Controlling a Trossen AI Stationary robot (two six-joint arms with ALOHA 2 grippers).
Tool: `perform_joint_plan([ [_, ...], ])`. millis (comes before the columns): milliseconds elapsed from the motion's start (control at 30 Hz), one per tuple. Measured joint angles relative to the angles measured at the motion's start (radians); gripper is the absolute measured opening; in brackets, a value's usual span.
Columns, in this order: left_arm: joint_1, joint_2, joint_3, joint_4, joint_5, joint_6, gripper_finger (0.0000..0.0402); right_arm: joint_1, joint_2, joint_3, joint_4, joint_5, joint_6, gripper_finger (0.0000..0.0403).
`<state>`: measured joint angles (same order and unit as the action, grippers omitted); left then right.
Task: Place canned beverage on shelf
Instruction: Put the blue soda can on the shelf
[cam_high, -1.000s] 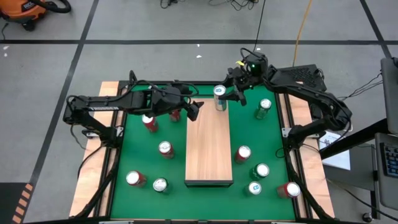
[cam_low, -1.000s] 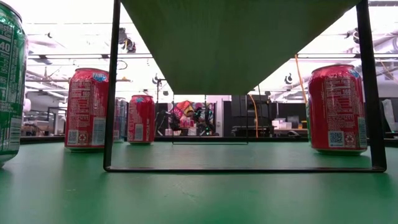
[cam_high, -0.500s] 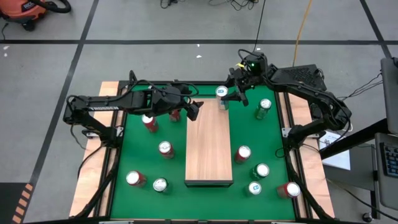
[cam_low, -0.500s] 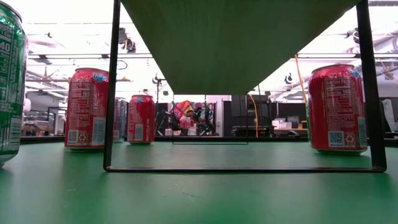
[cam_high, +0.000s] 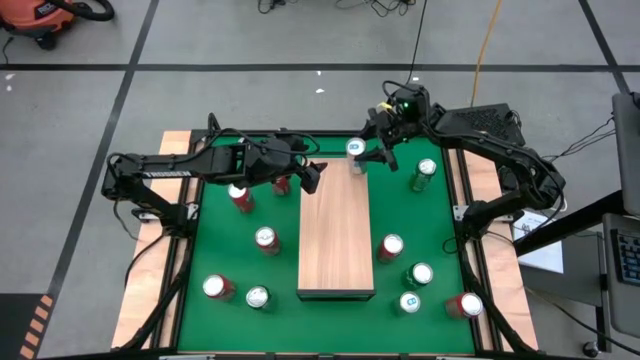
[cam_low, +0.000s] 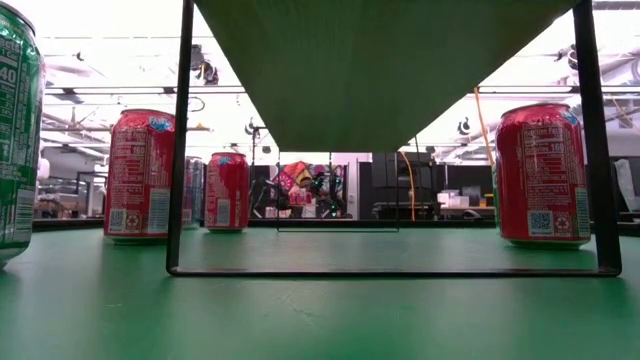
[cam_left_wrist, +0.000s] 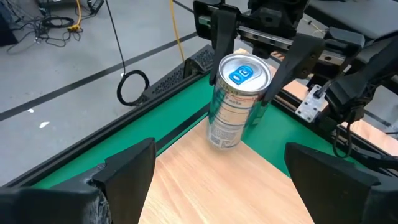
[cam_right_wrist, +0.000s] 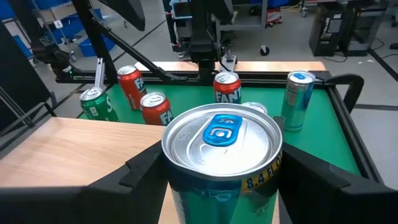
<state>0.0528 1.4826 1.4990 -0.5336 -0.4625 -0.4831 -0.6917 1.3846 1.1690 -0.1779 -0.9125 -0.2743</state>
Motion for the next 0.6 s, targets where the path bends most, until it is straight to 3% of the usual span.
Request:
perform_joint_plan([
  [300,0.000,0.000,0.000,0.000,0.000,0.000,0.0356,0.039,0.000,0.000,0.000,0.053,-0.006,0.0271],
  [600,0.000,0.000,0.000,0.000,-0.003,0.000,0.0356,0.039,0.005,0.000,-0.002,0.050,-0.009,0.0274],
])
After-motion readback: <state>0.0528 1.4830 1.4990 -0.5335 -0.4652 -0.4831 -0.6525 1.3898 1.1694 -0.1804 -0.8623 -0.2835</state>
